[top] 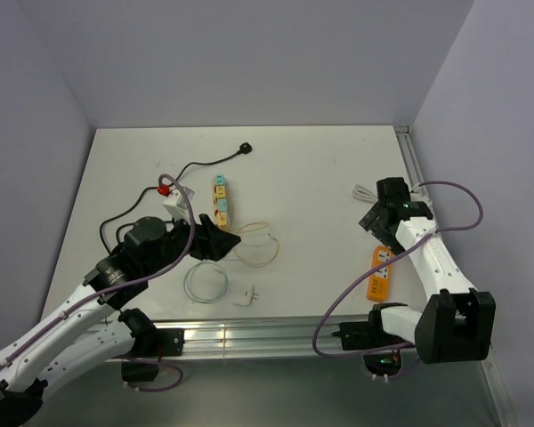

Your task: Insert the plug

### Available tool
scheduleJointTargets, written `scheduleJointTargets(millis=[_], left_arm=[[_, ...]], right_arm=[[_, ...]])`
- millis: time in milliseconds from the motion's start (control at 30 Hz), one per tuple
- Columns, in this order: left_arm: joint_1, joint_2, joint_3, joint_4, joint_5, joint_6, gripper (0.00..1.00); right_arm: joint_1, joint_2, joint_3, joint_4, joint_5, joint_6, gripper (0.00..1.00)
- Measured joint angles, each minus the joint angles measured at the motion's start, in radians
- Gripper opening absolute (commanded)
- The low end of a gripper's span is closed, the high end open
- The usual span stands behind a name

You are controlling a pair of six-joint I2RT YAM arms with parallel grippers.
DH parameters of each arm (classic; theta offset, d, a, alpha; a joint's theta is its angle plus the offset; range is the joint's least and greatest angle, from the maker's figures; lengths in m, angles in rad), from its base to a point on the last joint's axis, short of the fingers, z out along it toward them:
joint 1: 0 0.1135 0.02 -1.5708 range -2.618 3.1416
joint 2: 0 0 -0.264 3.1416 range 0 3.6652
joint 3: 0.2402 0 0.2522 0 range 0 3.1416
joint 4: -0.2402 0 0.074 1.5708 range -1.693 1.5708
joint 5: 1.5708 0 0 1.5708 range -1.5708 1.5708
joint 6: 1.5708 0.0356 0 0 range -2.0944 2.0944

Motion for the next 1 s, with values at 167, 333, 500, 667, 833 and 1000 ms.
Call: scheduleJointTargets(millis=[167, 333, 500, 667, 833, 1000], left_arm=[[-0.024, -0.018, 0.000, 0.022, 0.039, 0.000, 0.82], [-0.049, -0.031, -0.016, 0.068, 0.094, -0.013, 0.82], [-0.053, -0.032, -0.028, 0.084, 0.127, -0.030, 0.82], [-0.053, -0.042, -0.045, 0.116, 0.139, -0.035, 0.83], [-0.053, -0.035, -0.061, 0.127, 0.145, -0.039, 0.83], [-0.053, -0.034, -0.062, 0.126, 0.144, -0.039, 0.82]], right_arm=[[-0.020, 0.034, -0.019, -0.052, -0.008, -0.002, 1.00], [-0.020, 0.104, -0.047, -0.064, -0.018, -0.003, 1.00], [-0.037, 0.184, -0.061, -0.065, -0.010, -0.003, 1.00], [-0.045, 0.281, -0.062, -0.051, 0.000, -0.018, 0.98], [-0.047, 0.359, -0.043, -0.044, -0.020, -0.053, 0.85], [-0.015, 0.385, -0.028, -0.016, -0.110, -0.079, 0.71]])
